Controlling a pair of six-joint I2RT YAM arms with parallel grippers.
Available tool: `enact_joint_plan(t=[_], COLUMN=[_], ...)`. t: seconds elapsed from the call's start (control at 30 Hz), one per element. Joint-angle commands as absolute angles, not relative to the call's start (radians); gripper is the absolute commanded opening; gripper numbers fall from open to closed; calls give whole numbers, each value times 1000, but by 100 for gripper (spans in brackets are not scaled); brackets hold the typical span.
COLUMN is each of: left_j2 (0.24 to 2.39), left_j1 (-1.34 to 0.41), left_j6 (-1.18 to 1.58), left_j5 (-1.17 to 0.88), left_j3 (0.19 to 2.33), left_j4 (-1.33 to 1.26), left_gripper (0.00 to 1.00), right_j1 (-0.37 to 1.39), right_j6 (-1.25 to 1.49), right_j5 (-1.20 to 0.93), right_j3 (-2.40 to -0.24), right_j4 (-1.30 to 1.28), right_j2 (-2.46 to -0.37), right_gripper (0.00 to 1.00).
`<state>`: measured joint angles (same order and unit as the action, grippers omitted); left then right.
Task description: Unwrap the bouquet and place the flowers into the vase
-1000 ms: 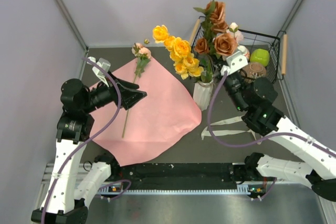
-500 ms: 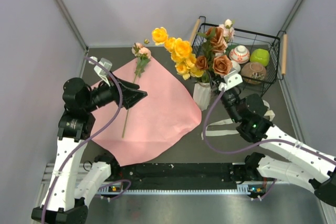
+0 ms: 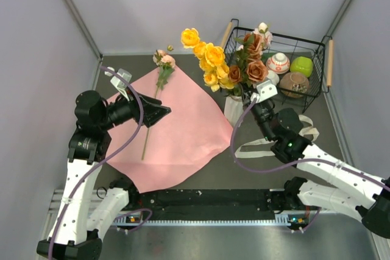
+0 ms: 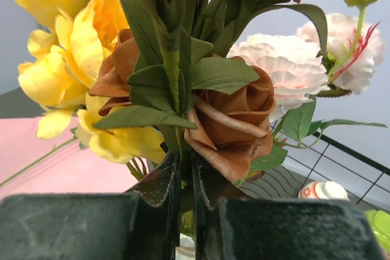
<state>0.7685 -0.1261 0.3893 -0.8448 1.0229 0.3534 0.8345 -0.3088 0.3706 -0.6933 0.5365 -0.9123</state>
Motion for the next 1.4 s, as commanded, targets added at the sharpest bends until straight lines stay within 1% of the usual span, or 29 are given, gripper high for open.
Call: enact_joint_plan(t=[0.0, 0.23, 0.33, 0.37, 0.5, 0.53, 0.57, 0.63, 0.67, 0.73, 0.77, 0.8, 0.83, 0.87, 0.93, 0.97, 1.07, 1.23, 1.33, 1.37], left_j2=[762, 759, 764, 767, 793, 799, 804, 822, 830, 851, 859, 870, 876, 882, 896, 903, 945, 1089, 1199, 1233], left_j1=[-127, -127, -127, -127, -127, -127, -127, -127, -127, -127, -127, -127, -127, -127, -127, -126, -126, -114, -106, -104], left_j6=[361, 341, 334, 331, 324, 324, 324, 324, 327, 333, 339, 341, 344, 345, 347, 347, 339, 325, 289, 273], left_j5=[-830, -796, -758, -747, -666, -655, -641, -608, -595, -560, -551, -542, -535, -525, -509, -485, -444, -356, -273, -241], left_j3=[1029, 1017, 1015, 1015, 1029, 1031, 1032, 1034, 1035, 1034, 1034, 1032, 1032, 1032, 1034, 1037, 1051, 1101, 1156, 1201], left_j4=[354, 388, 406, 420, 465, 474, 480, 497, 506, 520, 522, 525, 526, 529, 534, 538, 555, 606, 629, 643], left_gripper=[71, 71, 71, 71, 71, 70, 71, 71, 71, 71, 71, 71, 71, 71, 72, 72, 72, 72, 71, 69], right_j1=[807, 793, 785, 782, 778, 778, 776, 776, 776, 776, 776, 778, 778, 776, 776, 778, 778, 778, 776, 776], right_j6=[-244, -199, -173, -163, -101, -92, -83, -51, -34, 21, 38, 60, 70, 81, 115, 124, 143, 187, 232, 244], right_j5=[387, 391, 405, 408, 420, 417, 416, 423, 426, 422, 419, 408, 396, 391, 385, 380, 353, 341, 312, 296], right_j3=[-692, -673, -678, -680, -701, -706, -713, -742, -758, -802, -814, -836, -842, -848, -865, -873, -893, -902, -881, -873], right_j4=[549, 514, 485, 482, 434, 408, 396, 332, 299, 202, 161, 129, 105, 45, -3, -76, -158, -327, -371, -377], right_j2=[-927, -933, -943, -945, -948, -943, -940, -936, -937, -936, -937, -933, -925, -922, -908, -893, -858, -789, -715, -692], right_gripper=[5, 9, 12, 15, 18, 20, 25, 30, 37, 45, 54, 59, 66, 78, 91, 99, 99, 99, 99, 99])
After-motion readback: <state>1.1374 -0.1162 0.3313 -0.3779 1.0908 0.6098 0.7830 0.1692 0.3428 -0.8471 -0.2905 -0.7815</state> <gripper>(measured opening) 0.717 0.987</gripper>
